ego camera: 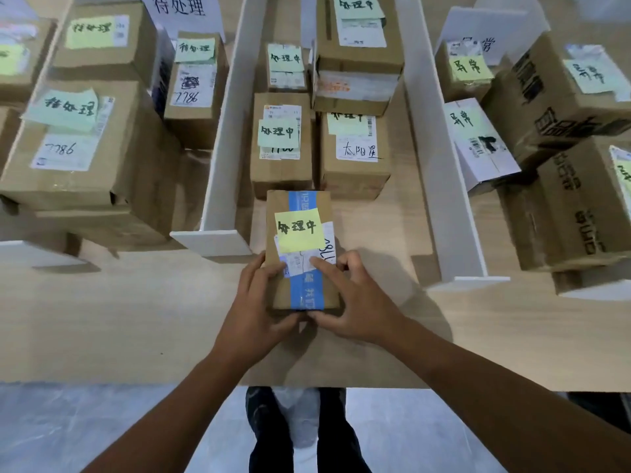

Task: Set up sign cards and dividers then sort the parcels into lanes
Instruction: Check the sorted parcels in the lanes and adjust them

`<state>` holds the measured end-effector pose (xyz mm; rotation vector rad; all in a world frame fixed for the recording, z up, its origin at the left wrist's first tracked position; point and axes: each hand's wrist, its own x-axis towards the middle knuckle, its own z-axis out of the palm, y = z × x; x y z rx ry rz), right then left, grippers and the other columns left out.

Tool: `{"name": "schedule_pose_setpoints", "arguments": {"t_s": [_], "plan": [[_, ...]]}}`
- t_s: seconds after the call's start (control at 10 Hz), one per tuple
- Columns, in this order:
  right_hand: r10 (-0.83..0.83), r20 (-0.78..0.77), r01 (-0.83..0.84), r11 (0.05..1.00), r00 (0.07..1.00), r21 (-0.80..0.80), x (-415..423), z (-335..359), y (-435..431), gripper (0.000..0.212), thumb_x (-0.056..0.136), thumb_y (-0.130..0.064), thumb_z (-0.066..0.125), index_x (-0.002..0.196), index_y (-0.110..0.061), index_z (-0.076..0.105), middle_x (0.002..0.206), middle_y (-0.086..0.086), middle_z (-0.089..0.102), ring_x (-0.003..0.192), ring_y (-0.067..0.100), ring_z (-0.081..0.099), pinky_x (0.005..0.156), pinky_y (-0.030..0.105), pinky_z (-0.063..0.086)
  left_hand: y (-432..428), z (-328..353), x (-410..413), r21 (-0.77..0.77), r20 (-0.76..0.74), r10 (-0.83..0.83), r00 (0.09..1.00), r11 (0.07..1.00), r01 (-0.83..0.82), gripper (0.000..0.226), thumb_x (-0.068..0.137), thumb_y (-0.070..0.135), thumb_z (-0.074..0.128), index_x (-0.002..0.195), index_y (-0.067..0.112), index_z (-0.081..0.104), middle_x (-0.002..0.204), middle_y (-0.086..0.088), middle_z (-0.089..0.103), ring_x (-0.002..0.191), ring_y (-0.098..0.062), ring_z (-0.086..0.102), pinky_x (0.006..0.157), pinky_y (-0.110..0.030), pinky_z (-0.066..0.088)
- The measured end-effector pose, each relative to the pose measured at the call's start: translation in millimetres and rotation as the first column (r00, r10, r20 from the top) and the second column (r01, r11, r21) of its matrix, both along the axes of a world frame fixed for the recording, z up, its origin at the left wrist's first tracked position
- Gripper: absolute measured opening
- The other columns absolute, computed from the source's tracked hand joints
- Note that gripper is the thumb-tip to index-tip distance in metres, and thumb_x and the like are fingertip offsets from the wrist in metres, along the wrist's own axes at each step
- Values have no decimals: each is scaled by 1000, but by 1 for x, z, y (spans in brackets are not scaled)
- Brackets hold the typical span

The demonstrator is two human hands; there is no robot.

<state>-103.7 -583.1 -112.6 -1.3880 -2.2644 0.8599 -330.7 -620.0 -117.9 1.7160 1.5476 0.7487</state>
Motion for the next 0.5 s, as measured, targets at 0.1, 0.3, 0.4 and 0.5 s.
{"name": "schedule_pose_setpoints", "arguments": {"t_s": [0.1,0.3,0.4,0.5], "plan": [[3,20,-3,1000,1000,23,-5,-14,4,87,76,-55,74,151,-23,43,123,3,32,108,17,49,88,37,57,3,-16,-3,22,-38,9,999,1000,-9,87,71,22,92,136,40,38,160,0,27,143,2,27,99,6,26],[-3,42,0,998,999,56,-7,-27,-1,87,76,-56,71,152,-25,41,123,4,33,106,20,49,86,40,57,2,-31,-4,10,-35,7,999,1000,-6,85,70,23,92,134,38,39,158,10,23,139,19,22,91,6,34],[-3,73,2,1000,997,19,-8,-23,4,88,75,-58,70,152,-28,38,124,3,32,107,20,50,86,40,57,5,-27,-4,11,-47,10,999,1000,-9,83,70,24,92,132,37,38,155,12,22,134,19,27,88,2,40],[24,103,-13,995,994,-100,-4,-4,-1,94,74,-64,70,155,-33,34,123,-3,29,104,14,50,89,37,56,4,-10,1,-48,-41,-17,999,999,15,83,71,28,92,136,27,40,153,11,23,133,1,37,98,-16,47]]}}
